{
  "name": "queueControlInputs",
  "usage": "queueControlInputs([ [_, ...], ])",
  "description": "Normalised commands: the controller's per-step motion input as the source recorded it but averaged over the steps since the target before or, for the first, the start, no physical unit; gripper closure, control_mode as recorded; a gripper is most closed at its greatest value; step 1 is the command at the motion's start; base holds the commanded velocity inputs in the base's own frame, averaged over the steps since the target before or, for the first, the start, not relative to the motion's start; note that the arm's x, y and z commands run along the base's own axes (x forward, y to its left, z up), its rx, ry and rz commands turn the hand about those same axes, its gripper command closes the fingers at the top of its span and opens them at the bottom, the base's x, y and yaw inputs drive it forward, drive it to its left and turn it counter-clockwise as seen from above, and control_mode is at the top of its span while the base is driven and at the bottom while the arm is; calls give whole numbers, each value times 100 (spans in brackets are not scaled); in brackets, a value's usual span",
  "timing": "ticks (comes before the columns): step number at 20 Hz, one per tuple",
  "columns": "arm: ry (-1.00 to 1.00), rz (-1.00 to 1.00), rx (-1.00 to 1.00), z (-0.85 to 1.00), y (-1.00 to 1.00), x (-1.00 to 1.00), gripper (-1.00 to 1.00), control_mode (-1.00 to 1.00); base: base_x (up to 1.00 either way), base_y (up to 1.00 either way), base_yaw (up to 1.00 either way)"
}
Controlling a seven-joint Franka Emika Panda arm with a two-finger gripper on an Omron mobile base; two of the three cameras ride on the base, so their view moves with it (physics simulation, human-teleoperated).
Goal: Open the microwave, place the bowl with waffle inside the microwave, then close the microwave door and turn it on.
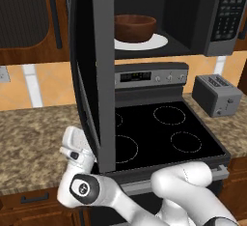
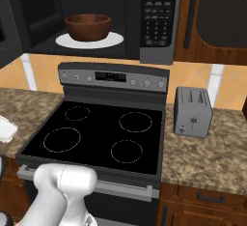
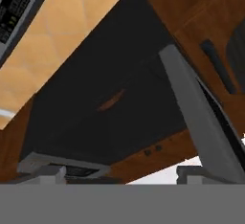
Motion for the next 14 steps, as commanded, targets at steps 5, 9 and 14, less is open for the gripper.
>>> queueControlInputs([
  [5, -18, -20, -36, 37, 87, -7, 100, -100, 0, 0, 0],
  [9, -15, -23, -37, 37, 86, -4, 100, -100, 0, 0, 0],
  [14, -15, -25, -24, 19, 71, 0, 100, -100, 0, 0, 0],
])
